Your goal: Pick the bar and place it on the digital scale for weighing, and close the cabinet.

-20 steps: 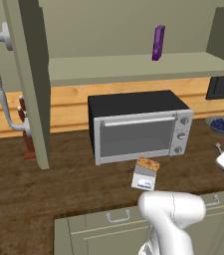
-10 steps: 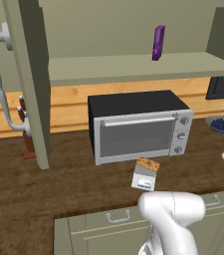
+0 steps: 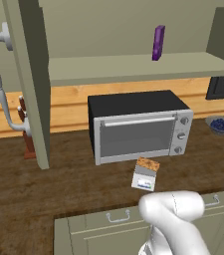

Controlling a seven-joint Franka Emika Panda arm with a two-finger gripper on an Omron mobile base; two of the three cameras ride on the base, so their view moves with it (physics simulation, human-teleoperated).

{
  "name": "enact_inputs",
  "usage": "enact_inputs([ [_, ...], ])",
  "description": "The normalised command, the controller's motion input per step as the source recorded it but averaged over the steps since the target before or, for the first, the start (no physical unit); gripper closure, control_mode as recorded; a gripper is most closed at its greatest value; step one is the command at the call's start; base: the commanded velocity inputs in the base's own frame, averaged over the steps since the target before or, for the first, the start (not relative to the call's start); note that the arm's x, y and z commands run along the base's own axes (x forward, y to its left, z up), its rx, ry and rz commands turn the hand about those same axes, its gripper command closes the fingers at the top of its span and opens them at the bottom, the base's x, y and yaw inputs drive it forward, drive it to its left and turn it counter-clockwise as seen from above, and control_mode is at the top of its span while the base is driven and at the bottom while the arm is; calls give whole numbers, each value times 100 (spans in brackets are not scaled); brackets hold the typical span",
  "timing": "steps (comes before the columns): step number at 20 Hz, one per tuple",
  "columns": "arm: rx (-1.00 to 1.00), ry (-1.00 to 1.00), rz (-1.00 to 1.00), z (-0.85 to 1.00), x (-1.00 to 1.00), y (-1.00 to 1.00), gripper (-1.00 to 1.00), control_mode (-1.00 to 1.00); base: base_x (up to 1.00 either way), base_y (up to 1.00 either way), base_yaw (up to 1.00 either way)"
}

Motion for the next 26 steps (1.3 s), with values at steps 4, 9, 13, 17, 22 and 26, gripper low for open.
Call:
enact_inputs([
  [4, 0, 0, 0, -5, 14, -62, -100, -100, 0, 0, 0],
  [9, 0, -7, 0, -43, 33, -43, -100, -100, 0, 0, 0],
  [13, 0, -19, 0, -54, 36, -24, -100, -100, 0, 0, 0],
  [17, 0, -35, 0, -25, 5, -23, -100, -100, 0, 0, 0],
  [22, -3, -46, 0, -1, -10, -32, -100, -100, 0, 0, 0],
  [26, -1, -21, -1, 12, -9, -45, -100, -100, 0, 0, 0],
])
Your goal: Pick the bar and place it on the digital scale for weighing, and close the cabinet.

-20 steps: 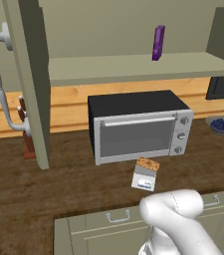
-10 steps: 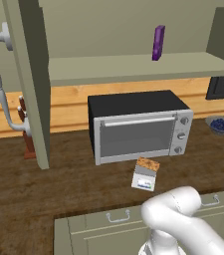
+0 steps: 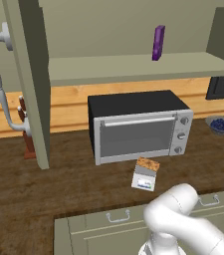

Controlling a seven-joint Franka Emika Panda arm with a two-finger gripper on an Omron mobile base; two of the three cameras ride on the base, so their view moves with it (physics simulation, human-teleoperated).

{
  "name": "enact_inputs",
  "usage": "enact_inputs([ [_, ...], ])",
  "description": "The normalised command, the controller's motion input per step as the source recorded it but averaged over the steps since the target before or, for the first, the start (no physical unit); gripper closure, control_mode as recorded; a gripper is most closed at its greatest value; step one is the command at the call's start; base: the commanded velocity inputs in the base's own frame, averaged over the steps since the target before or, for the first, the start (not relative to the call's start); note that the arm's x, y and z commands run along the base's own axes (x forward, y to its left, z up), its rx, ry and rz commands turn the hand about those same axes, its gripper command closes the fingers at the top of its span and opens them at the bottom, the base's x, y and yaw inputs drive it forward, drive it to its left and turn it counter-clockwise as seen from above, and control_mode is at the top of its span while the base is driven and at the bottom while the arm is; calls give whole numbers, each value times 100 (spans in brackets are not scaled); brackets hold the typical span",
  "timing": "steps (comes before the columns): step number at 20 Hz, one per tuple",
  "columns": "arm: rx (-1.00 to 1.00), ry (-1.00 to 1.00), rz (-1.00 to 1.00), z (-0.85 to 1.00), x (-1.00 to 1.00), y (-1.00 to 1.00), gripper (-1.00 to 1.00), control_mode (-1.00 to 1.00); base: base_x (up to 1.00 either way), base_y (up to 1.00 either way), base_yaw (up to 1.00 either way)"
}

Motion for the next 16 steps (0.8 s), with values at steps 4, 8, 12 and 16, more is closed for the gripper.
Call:
enact_inputs([
  [4, 0, 4, -1, 11, 0, -52, -100, -100, 0, 0, 0],
  [8, 0, 18, 0, 3, 2, -49, -100, -100, 0, 0, 0],
  [12, 0, 15, 0, 0, 25, -39, -100, -100, 0, 0, 0],
  [16, 0, 11, 0, 0, 35, -37, -100, -100, 0, 0, 0],
])
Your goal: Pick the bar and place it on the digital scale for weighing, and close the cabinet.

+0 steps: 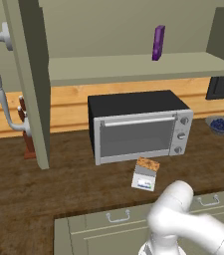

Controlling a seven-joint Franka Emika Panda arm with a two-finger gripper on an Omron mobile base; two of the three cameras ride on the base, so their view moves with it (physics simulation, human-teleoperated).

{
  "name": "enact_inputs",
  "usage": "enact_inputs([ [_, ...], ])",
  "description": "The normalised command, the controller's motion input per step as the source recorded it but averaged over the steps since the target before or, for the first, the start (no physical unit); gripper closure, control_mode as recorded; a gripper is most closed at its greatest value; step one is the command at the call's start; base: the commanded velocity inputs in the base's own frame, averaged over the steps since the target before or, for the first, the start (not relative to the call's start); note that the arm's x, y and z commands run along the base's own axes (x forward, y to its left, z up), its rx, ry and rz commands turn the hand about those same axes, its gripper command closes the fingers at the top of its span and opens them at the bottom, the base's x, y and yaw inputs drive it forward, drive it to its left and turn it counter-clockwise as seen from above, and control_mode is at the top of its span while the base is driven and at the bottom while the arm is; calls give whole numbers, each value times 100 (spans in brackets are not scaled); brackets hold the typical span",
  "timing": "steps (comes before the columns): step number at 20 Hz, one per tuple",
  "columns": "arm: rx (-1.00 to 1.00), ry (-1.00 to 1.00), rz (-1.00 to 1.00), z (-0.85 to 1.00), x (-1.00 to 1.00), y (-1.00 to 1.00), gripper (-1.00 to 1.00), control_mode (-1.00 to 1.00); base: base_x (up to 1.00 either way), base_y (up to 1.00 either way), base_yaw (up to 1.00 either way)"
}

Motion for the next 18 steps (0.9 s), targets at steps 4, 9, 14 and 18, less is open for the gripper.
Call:
enact_inputs([
  [4, 2, 10, 4, 0, 54, -40, -100, -100, 0, 0, 0],
  [9, 5, 9, 8, -9, 56, -48, -100, -100, 0, 0, 0],
  [14, 7, 3, 11, -4, 25, -65, -100, -100, 0, 0, 0],
  [18, 9, 0, 13, 0, 4, -78, -100, -100, 0, 0, 0],
])
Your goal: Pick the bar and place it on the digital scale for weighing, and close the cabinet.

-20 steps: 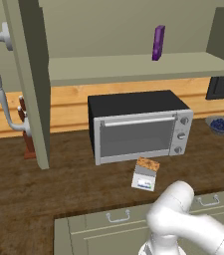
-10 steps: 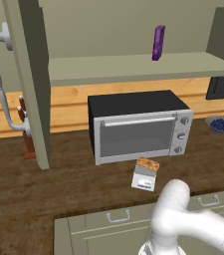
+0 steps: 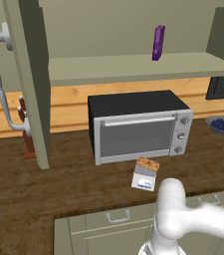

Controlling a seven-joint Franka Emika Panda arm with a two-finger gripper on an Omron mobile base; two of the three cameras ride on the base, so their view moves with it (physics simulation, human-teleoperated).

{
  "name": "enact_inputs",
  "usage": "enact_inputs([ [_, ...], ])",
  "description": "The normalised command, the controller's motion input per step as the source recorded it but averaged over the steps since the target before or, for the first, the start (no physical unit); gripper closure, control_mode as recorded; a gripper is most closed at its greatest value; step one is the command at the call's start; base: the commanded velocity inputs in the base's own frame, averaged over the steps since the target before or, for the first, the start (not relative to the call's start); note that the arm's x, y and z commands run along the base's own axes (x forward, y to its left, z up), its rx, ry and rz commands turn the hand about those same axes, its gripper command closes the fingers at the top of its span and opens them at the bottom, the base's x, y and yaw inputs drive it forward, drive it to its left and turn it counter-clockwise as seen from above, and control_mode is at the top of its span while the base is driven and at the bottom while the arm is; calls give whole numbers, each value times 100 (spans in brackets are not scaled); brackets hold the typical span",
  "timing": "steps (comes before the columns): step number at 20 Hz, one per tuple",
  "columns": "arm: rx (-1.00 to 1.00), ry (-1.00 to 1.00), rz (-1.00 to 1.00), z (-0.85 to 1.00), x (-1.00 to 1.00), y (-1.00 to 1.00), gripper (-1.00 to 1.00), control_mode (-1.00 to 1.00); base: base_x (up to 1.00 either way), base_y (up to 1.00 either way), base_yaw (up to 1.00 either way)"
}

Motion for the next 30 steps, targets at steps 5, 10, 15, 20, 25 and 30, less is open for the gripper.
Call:
enact_inputs([
  [5, 10, 0, 14, 2, 6, -65, -100, -100, 0, 0, 0],
  [10, -5, -21, 20, 47, 0, -22, -100, -100, 0, 0, 0],
  [15, -32, -52, 37, 58, 0, 4, -100, -100, 0, 0, 0],
  [20, -54, -58, 48, 32, -10, 24, -100, -100, 0, 0, 0],
  [25, -84, -34, 44, 43, -43, 33, -100, -100, 0, 0, 0],
  [30, -99, -23, 22, 36, -63, 67, -100, -100, 0, 0, 0],
])
